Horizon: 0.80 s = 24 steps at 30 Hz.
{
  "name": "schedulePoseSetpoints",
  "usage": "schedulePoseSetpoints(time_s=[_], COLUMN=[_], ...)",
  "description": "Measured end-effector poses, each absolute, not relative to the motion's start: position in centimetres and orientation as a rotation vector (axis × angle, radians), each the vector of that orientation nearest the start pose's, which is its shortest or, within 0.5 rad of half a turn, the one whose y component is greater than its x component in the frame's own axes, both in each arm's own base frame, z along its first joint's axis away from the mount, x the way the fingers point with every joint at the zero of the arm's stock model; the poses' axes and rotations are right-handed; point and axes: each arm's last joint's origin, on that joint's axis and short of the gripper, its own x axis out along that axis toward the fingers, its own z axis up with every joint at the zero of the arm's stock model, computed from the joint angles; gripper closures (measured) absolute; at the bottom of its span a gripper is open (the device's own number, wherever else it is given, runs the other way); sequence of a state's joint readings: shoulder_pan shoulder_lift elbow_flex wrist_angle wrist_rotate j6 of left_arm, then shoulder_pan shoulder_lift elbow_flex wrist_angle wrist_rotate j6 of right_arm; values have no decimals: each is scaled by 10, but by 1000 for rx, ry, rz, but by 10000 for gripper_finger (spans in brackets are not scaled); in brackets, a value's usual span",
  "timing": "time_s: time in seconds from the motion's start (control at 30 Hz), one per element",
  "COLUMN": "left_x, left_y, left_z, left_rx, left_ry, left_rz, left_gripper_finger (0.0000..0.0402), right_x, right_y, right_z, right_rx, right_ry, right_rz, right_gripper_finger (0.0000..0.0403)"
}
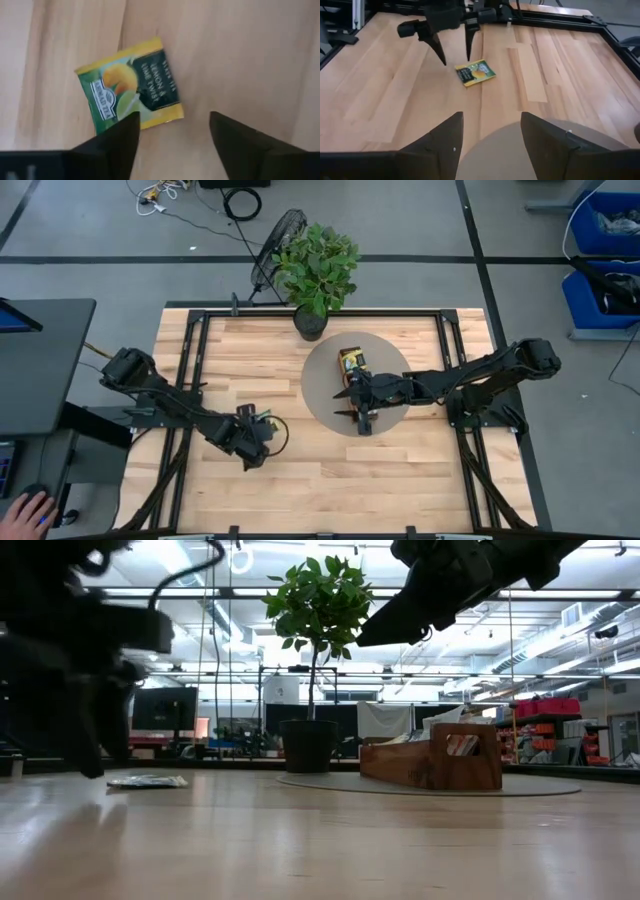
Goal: Pick & Place Tea
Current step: Put the yellow tea bag into the top section of the wooden organizer
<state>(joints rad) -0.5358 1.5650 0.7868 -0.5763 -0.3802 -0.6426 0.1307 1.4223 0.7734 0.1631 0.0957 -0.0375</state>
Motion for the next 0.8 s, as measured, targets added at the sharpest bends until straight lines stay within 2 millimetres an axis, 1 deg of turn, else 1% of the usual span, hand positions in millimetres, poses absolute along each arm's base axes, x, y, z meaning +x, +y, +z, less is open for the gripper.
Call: schedulePoseSetpoints(time_s=[0.1,0.17,0.27,0.37,0.5,0.57,0.73,0.77,0.8], left_x=[224,226,226,225,226,227,231,232,233], left_y=[-116,-114,-108,-103,-99,-98,-90,-88,-86], left_z=[140,138,131,127,125,125,124,124,124], left_rx=[29,16,10,-19,-50,-59,-64,-61,-55], left_ry=[1190,1169,1173,1191,1213,1219,1214,1210,1206], left_rz=[257,243,229,217,191,178,191,200,206], left_gripper_finger=[129,121,125,146,203,243,360,379,388], right_x=[296,296,296,296,295,295,295,295,295], right_y=[36,36,36,36,36,36,36,36,36], right_z=[219,219,219,219,219,219,219,219,219], right_rx=[-90,-89,-59,-45,-45,-44,-37,-37,-37], right_ry=[485,484,484,486,489,488,487,488,489], right_rz=[40,40,33,30,29,29,27,27,27], right_gripper_finger=[195,195,195,195,195,195,195,195,195])
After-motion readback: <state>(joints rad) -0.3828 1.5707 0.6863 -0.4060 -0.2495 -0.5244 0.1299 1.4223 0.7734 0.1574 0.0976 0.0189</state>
